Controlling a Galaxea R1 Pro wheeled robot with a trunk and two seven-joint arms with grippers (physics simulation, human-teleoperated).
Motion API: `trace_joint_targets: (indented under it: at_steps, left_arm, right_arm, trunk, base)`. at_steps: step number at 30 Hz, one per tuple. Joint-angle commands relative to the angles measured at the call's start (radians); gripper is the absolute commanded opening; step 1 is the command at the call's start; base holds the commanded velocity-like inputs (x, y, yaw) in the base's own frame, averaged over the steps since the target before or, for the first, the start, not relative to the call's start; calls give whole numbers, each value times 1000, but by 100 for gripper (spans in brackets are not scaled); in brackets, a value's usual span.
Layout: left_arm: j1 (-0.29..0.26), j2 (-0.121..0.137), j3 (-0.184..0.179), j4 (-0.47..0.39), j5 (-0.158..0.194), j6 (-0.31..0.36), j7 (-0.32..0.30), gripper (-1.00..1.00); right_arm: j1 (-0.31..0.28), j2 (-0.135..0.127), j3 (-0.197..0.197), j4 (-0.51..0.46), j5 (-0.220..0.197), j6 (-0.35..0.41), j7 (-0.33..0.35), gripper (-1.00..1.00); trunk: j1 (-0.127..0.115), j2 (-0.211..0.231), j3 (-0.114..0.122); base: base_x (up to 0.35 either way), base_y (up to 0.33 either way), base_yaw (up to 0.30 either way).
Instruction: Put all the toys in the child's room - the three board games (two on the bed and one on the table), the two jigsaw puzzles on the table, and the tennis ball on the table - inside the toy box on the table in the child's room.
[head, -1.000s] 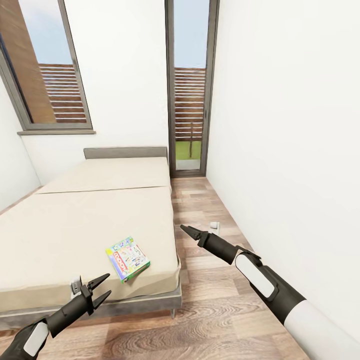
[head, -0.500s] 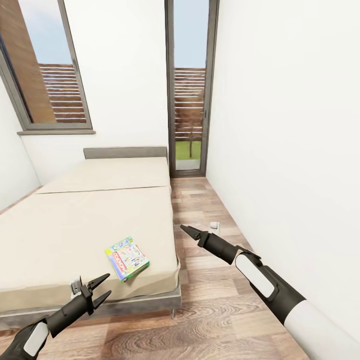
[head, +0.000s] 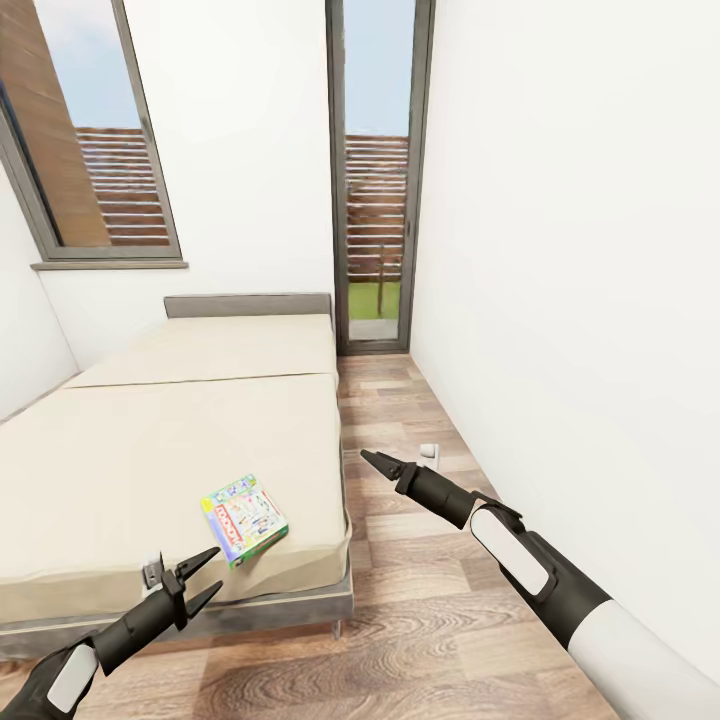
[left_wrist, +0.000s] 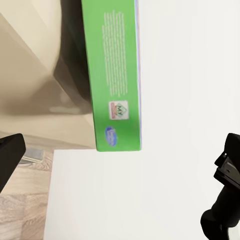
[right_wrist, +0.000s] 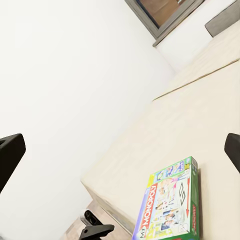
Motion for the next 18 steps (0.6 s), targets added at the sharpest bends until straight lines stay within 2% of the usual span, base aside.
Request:
trace_joint_targets:
  at_steps: [1,9,18]
  left_arm:
    - [-1,0,1,0,2,7,-1,100]
    - [-1,1,1,0,2,7,-1,100]
    - [-1,0,1,0,1,6,-1,100]
  right_arm:
    - [-1,-1,2,0,-11,7,1,100]
    - [-1,-1,2,0,-11,7,1,100]
    - [-1,-1,2,0,-11,7,1,100]
  trunk:
    - [0,0,-1]
    - [0,0,-1]
    - [0,0,-1]
  base:
    - [2,-5,0]
    - [10,-2,0]
    - [89,0,0]
